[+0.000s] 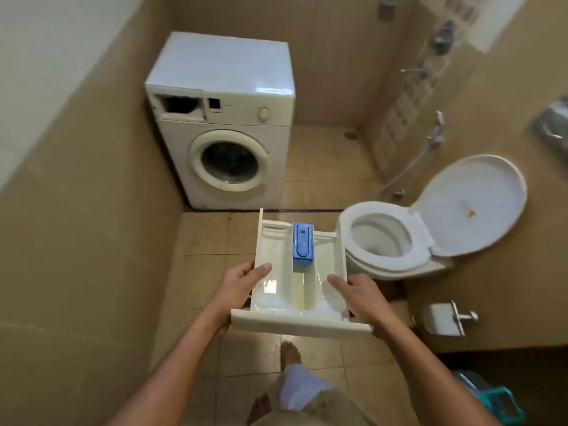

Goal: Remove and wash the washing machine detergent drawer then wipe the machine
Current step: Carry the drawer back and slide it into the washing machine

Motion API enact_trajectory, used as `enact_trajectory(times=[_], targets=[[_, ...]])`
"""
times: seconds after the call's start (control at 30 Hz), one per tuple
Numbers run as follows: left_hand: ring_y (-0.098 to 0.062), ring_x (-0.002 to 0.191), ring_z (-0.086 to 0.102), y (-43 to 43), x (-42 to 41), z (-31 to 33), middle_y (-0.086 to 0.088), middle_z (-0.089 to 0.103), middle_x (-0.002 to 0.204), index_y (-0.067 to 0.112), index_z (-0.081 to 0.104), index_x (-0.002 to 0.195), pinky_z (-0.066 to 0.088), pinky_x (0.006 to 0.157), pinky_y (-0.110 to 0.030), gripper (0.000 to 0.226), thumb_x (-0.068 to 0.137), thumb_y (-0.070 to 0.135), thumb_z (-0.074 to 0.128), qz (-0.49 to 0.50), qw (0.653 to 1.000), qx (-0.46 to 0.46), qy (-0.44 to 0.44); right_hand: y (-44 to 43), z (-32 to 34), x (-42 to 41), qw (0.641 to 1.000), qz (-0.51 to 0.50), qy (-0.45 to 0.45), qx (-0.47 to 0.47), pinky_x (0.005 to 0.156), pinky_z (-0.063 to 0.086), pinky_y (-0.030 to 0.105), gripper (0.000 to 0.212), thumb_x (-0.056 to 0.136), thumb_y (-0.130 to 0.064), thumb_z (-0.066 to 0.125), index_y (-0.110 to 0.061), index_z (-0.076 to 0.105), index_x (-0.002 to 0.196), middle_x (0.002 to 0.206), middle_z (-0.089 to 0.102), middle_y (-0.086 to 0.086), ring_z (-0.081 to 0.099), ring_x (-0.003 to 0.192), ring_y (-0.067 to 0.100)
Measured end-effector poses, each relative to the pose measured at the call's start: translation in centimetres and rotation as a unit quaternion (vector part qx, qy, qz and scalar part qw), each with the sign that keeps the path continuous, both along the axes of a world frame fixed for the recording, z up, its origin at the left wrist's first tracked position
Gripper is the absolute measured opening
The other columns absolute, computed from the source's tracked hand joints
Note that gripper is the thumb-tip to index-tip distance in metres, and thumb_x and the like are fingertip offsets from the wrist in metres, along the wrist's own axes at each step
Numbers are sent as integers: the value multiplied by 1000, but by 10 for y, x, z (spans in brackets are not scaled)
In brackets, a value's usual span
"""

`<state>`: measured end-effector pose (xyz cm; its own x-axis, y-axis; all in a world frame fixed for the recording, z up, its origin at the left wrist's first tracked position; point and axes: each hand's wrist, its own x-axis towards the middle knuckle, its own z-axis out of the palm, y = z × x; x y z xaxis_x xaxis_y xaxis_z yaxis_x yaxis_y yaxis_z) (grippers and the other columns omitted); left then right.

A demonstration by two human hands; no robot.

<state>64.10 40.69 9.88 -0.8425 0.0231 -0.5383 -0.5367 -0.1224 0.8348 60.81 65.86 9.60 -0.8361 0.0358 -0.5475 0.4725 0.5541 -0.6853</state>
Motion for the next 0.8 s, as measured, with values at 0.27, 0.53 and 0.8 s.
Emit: enact_trajectory(times=[0.27, 0.53, 0.8], targets=[[-33, 102, 74, -100, -72, -19, -14, 78, 107, 8, 72, 113, 57, 94, -47, 28, 95, 28, 67, 128, 991, -6, -45, -114, -31, -121, 991, 121, -17, -62, 52, 32, 28, 51, 90, -54, 58, -6, 58, 73, 55, 41, -2, 37, 48, 13], [-28, 91, 77, -170, -196, -15, -14, 79, 102, 4, 67, 114, 62, 80, -41, 28, 94, 24, 66, 203, 977, -10, -70, -197, -40, -264, 980, 142, -36, -137, 53, 40, 32, 72, 81, -73, 51, -1, 59, 77, 62, 48, 7, 46, 50, 21], [-30, 95, 75, -232, -295, -8, -16, 76, 112, 2, 68, 121, 64, 70, -34, 35, 95, 27, 66, 226, 971, -41, -69, -264, -25, -379, 967, 165, -46, -189, 59, 51, 22, 44, 97, -48, 49, -10, 69, 102, 91, 73, 0, 69, 77, 11]])
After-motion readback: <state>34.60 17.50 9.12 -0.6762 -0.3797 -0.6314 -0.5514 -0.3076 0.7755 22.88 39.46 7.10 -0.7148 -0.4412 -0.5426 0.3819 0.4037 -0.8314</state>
